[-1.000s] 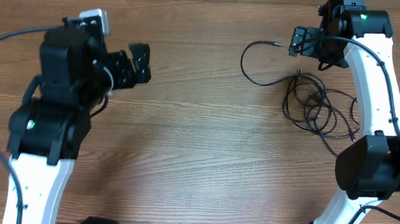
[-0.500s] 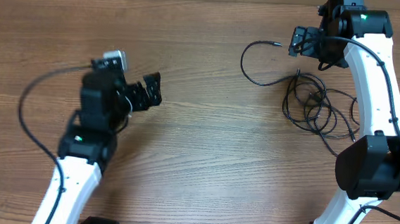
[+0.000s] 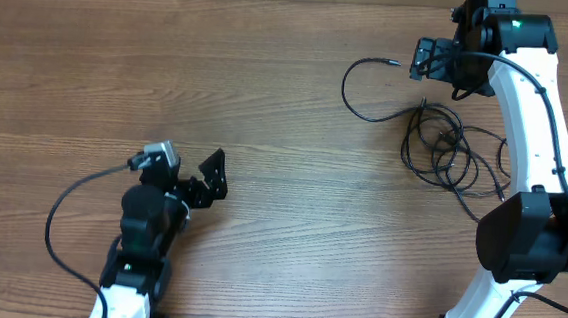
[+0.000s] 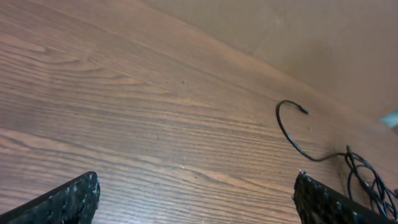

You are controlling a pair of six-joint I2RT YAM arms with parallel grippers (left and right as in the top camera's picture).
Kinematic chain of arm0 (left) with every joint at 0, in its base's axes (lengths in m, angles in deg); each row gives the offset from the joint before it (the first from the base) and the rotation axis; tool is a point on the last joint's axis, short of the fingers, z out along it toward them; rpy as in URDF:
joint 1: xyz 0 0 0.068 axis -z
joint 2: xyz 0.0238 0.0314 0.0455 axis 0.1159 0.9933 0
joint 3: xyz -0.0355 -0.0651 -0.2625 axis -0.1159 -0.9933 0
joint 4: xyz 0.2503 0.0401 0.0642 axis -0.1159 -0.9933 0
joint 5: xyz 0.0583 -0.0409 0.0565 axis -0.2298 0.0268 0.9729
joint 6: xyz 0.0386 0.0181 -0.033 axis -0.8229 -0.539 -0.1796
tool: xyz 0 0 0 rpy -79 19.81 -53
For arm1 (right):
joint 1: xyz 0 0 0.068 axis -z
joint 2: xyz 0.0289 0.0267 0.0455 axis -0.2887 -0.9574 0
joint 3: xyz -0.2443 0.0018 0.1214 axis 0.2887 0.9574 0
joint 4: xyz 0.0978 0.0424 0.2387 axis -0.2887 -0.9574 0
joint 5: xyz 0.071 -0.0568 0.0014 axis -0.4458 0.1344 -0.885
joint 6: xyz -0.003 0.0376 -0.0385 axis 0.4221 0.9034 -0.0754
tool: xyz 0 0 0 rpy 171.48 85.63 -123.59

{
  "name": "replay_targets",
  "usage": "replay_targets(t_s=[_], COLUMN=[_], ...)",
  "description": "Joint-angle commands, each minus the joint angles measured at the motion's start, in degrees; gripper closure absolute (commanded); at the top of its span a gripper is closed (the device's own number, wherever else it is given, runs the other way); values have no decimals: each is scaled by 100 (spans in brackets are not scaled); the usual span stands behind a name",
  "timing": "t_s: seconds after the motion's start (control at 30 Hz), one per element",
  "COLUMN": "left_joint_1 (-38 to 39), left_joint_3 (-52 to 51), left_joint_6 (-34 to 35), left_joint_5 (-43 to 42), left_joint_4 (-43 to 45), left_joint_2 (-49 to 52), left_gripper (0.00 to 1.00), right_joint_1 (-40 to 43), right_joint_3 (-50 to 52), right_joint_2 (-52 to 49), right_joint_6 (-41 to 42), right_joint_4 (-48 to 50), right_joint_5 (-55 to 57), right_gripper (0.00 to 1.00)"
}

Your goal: Untangle cables

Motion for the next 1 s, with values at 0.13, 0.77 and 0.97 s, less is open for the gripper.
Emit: replay_targets(t_s=[0.13,0.77,0.97], left_joint_1=[-11,-232,-240], left_joint_3=[-660,-1126,-1128], left_joint_6=[9,-767,-1318], left_joint_5=[302,619,608], left_joint_4=[136,-1401,-2476], left_joint_2=[-809,-3228,-4441], left_gripper=[1,1,0], right_joint_1=[37,37,37], right_joint_3=[28,28,28], right_joint_2=[-28,-28,-28], right_joint_6=[13,13,13], right_joint_4=[15,15,15], right_joint_5=[-31,-31,-31], right_gripper=[0,0,0])
